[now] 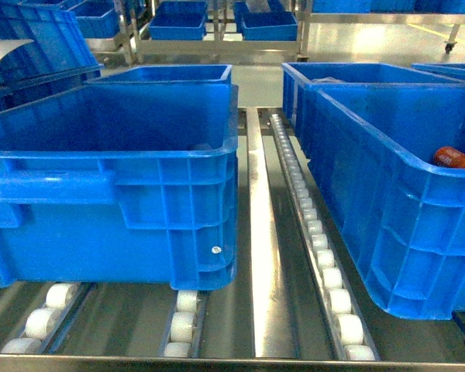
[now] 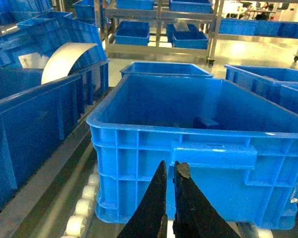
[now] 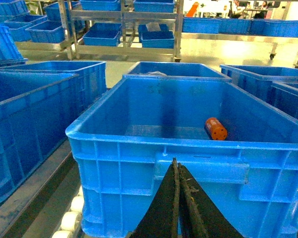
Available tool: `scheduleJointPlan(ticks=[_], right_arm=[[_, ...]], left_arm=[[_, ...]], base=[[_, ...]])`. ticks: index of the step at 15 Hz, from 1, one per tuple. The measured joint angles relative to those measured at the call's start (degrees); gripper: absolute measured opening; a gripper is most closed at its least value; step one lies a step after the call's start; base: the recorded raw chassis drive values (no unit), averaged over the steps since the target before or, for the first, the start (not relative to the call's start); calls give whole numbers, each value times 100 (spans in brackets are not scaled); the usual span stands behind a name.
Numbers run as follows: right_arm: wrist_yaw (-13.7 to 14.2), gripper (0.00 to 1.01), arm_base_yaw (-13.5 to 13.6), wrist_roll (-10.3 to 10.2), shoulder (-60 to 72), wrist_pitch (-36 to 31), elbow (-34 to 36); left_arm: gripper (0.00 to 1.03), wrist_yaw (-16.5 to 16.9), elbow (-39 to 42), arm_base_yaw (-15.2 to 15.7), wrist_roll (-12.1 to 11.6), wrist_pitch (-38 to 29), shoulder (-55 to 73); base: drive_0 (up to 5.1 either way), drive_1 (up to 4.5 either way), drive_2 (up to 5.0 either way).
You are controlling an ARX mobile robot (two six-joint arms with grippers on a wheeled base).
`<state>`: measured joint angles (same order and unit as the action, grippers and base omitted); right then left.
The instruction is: Sort blue parts and orange caps into right shelf containers
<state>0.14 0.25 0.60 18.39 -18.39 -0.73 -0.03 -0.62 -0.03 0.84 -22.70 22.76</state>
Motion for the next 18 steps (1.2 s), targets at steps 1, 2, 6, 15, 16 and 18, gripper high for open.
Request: scheduleJointPlan(ticks=[1, 2, 6, 15, 16, 18], right_arm=[[0, 2, 0, 0, -173, 170, 0], [0, 2, 0, 0, -291, 282, 0], [0, 2, 0, -2, -662, 649, 0], [-22, 2, 0, -15, -1808, 1862, -2], [-17, 2, 0, -15, -1808, 1849, -2], [-15, 12, 0, -15, -1808, 1862, -2]], left_arm=[[2, 0, 0, 0, 0, 214, -212], [2, 0, 0, 0, 0, 348, -356], [2, 2, 0, 0, 0, 804, -813], [2, -2, 0, 0, 0, 2258, -2225], [2, 0, -2, 2, -4, 2315, -2214], [10, 0, -2, 2, -4, 2295, -2214]], base=[[0, 0, 0], [0, 0, 0], [0, 0, 0], [0, 0, 0], [0, 0, 0], [0, 0, 0]])
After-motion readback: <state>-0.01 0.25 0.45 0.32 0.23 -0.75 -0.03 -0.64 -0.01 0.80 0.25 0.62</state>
